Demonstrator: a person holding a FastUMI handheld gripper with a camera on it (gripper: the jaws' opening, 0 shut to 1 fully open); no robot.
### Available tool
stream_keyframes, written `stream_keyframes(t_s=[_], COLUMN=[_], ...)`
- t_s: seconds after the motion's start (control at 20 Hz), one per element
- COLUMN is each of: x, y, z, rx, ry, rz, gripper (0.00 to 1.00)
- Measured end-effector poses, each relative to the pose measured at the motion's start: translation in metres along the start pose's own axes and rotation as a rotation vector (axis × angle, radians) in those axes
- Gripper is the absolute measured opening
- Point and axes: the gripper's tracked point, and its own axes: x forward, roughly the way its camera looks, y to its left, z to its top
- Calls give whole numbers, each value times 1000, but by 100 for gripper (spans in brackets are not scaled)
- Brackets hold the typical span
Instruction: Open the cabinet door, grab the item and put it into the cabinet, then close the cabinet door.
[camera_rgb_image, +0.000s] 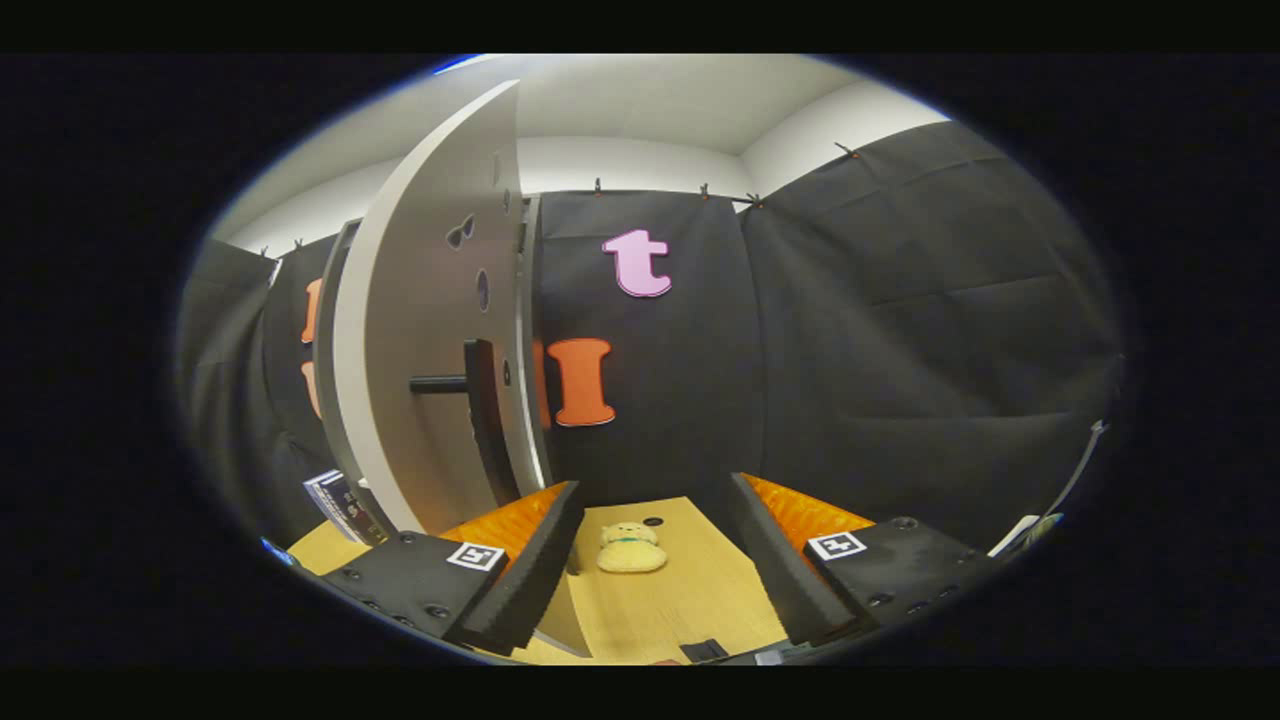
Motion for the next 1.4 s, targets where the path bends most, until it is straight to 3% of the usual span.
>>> stream_keyframes(t_s=[0.4, 0.7, 0.9, 1.4], x=[-18, -29, -27, -10], y=[39, 83, 121, 230], z=[-2, -6, -7, -21], rx=[-23, -25, -26, 47], ry=[-8, -12, -17, 3], rz=[-90, -101, -55, 162], gripper=[95, 95, 95, 96])
